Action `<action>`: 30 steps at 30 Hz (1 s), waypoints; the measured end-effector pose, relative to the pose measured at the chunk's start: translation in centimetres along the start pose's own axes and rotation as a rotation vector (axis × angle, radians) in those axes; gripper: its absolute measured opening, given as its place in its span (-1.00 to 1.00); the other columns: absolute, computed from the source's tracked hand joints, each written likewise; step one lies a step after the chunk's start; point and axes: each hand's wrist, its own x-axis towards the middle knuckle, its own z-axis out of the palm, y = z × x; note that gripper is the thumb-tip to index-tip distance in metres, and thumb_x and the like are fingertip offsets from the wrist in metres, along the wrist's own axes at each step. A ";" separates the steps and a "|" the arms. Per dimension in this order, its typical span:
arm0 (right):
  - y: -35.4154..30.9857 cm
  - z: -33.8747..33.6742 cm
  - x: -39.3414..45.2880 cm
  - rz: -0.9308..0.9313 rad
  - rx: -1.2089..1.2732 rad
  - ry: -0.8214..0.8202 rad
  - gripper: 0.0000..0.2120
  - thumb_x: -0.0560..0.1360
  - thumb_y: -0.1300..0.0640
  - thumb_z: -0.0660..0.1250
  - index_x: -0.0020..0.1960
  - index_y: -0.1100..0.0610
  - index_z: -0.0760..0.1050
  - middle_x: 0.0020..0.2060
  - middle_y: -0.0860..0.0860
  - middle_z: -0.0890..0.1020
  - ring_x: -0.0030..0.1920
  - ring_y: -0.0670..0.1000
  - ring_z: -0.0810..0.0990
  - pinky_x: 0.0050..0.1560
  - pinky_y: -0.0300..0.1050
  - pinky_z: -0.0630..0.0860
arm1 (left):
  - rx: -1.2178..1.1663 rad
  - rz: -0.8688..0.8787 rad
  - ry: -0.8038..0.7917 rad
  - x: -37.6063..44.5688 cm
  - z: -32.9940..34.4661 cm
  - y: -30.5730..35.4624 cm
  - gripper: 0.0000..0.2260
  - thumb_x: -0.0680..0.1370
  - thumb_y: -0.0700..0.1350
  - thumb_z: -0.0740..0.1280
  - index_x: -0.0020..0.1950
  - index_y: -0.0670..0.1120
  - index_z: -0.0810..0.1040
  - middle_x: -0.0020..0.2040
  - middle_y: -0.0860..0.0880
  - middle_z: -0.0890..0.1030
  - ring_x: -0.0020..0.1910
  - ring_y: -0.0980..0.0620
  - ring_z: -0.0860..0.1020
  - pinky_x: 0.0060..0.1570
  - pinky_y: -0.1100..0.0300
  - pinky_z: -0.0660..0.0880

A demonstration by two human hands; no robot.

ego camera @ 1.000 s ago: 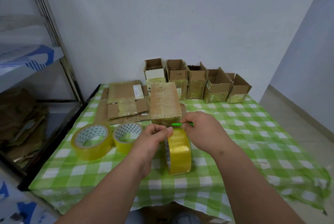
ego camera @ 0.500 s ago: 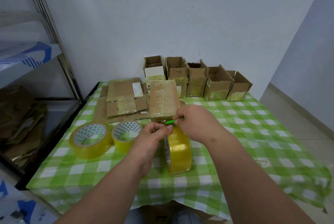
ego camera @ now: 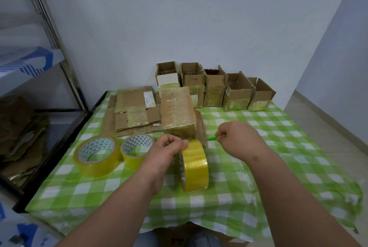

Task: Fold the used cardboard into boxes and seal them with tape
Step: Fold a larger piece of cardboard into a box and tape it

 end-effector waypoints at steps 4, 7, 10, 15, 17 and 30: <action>1.9 2.5 -0.4 0.100 0.028 -0.045 -0.74 0.57 0.17 0.21 0.16 -0.02 0.59 -0.08 -0.02 0.62 -0.05 0.08 0.60 -0.03 -0.04 0.57 | -0.015 0.014 -0.014 -0.1 0.2 0.0 -0.83 0.48 -0.07 0.45 -0.27 0.08 0.51 -0.11 0.08 0.62 0.08 -0.02 0.52 0.20 -0.04 0.38; 2.3 4.5 -0.7 0.108 -0.030 -0.115 -0.61 0.58 0.19 0.16 0.35 -0.06 0.49 0.21 0.01 0.60 0.20 0.09 0.56 0.18 -0.03 0.47 | -0.022 0.016 -0.025 -0.2 0.2 -0.1 -0.85 0.49 -0.10 0.44 -0.22 0.05 0.50 -0.13 0.09 0.61 0.04 0.00 0.52 0.29 -0.09 0.36; 2.1 5.4 -0.9 0.120 -0.100 -0.094 -0.53 0.58 0.18 0.14 0.44 -0.13 0.38 0.33 -0.03 0.51 0.33 0.07 0.45 0.28 0.04 0.29 | -0.006 0.026 -0.031 -0.5 0.0 0.1 -0.86 0.46 -0.08 0.47 -0.22 0.06 0.53 -0.12 0.08 0.61 0.02 0.00 0.52 0.33 -0.12 0.34; 0.2 4.8 -0.8 0.107 0.333 0.075 -0.64 0.62 0.03 0.20 0.41 -0.11 0.43 0.37 -0.06 0.46 0.36 0.03 0.44 0.39 0.11 0.30 | -0.004 0.046 -0.036 -1.0 0.2 0.5 -0.87 0.27 0.06 0.48 -0.26 0.13 0.56 -0.11 0.06 0.62 0.03 -0.02 0.54 0.33 -0.17 0.37; -0.8 4.5 -0.4 0.039 0.503 0.146 -0.65 0.60 -0.01 0.25 0.38 -0.08 0.46 0.34 -0.07 0.49 0.34 0.01 0.47 0.37 0.12 0.36 | -0.006 0.057 -0.032 -1.1 0.2 0.3 -0.87 0.31 0.04 0.49 -0.25 0.12 0.57 -0.12 0.08 0.62 0.02 0.00 0.54 0.30 -0.12 0.39; -3.7 2.9 3.1 -0.240 0.192 0.199 -0.46 0.48 -0.16 0.40 0.42 -0.15 0.36 0.25 -0.08 0.53 0.19 0.00 0.54 0.28 0.09 0.40 | 0.306 0.226 0.124 -0.3 -1.3 -0.2 -0.92 0.42 0.06 0.53 -0.19 0.14 0.65 0.30 0.08 0.26 0.43 0.05 0.21 0.45 -0.09 0.24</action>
